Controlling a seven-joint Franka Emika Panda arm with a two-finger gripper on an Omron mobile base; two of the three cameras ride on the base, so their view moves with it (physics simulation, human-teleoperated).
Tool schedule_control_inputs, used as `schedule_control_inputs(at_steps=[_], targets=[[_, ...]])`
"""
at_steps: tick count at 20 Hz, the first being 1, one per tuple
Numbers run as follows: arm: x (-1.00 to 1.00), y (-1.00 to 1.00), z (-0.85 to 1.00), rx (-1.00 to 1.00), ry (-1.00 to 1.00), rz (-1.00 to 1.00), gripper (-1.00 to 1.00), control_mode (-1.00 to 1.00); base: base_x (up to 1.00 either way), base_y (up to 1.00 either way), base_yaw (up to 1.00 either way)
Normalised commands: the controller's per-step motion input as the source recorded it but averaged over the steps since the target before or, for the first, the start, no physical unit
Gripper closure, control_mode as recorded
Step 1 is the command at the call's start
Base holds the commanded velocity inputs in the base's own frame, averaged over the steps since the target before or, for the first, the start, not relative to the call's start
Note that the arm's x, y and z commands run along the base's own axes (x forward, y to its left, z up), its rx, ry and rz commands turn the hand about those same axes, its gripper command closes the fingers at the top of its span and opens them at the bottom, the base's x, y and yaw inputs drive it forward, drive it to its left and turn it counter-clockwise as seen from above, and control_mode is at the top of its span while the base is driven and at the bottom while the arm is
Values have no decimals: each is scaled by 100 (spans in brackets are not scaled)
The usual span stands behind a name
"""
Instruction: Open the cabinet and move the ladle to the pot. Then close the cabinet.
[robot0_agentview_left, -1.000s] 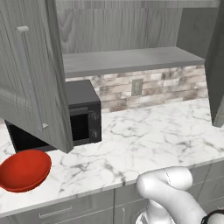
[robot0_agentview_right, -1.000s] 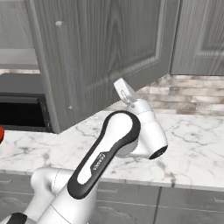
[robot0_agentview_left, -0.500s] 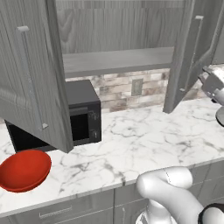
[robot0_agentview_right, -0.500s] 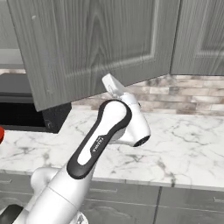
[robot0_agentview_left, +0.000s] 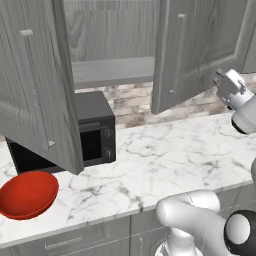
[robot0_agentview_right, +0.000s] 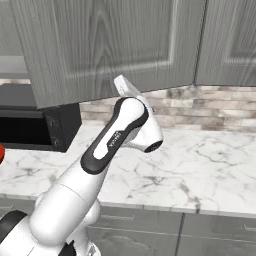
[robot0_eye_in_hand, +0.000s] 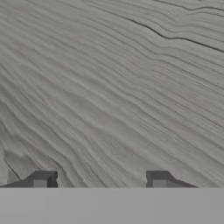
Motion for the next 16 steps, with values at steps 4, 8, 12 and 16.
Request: schedule_control_inputs(at_steps=[4,8,12,16], targets=[[47,31,25,0,0,0,-100,-100,0,0,0],[33,42,27,-3,0,0,-100,-100,0,0,0],[32,44,31,-5,0,-2,-100,-100,0,0,0],[44,49,32,-7,0,-6,-100,-100,0,0,0]])
